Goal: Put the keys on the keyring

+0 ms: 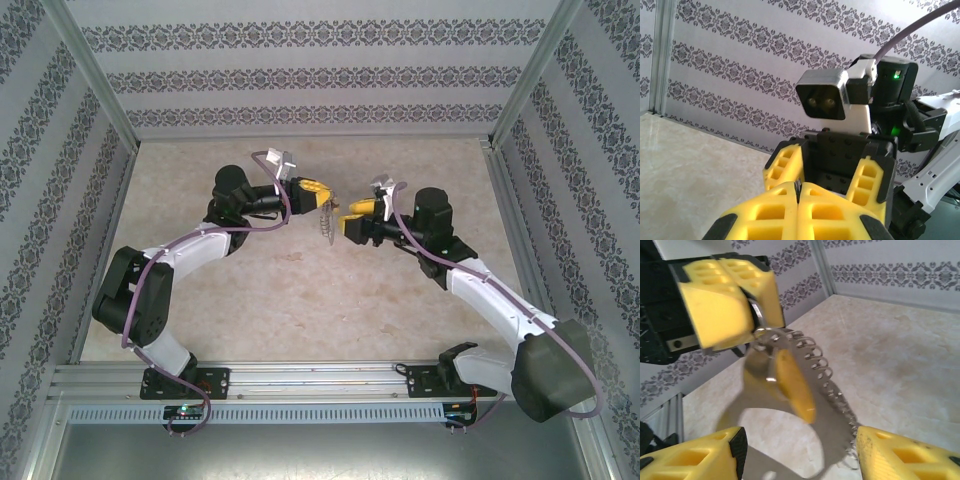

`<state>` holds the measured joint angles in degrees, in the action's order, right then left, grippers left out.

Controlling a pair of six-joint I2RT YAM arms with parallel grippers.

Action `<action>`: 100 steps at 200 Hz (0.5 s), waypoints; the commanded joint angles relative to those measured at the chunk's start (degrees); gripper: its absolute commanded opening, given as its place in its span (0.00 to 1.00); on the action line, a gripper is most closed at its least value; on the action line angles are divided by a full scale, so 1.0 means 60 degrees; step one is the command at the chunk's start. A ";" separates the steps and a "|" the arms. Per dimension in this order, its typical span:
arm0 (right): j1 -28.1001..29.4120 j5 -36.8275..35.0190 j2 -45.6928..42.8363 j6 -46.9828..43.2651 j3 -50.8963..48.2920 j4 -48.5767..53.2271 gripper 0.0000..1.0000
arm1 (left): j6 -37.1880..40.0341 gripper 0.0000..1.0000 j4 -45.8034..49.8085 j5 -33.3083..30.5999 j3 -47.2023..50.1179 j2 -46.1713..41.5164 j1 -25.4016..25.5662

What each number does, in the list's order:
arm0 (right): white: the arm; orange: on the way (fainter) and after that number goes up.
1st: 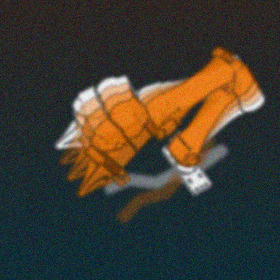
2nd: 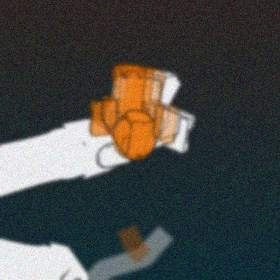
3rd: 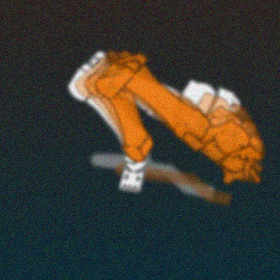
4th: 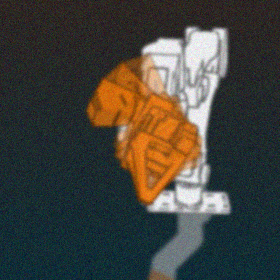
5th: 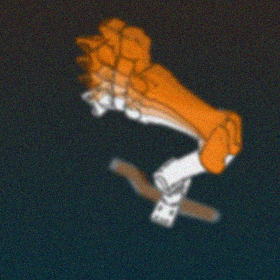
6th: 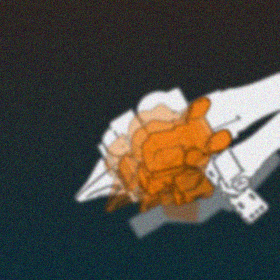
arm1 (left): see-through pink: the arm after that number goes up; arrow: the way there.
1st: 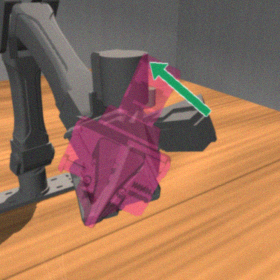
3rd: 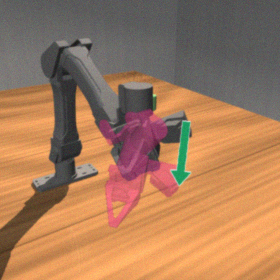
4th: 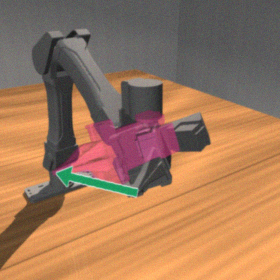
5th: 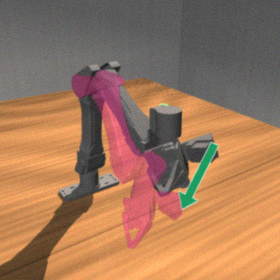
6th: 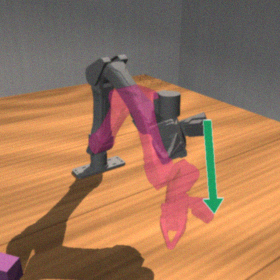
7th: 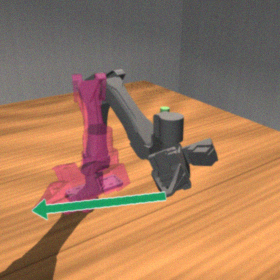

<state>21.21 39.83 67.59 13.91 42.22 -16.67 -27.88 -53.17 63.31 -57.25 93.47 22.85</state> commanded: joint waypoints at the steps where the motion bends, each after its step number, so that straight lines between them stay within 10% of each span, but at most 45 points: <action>1: 0.0083 -0.0631 -0.0030 0.0172 -0.0042 -0.0894 0.61 | -0.0378 0.00 -0.0949 0.0059 0.0050 -0.0344 0.0189; 100: 0.0376 -0.0428 0.0765 0.0040 0.0689 -0.0914 0.58 | -0.0422 0.00 -0.0869 0.0157 0.0007 -0.0294 0.0316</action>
<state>21.93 37.30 69.65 14.70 42.48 -19.97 -29.26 -53.65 63.37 -57.10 93.47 23.94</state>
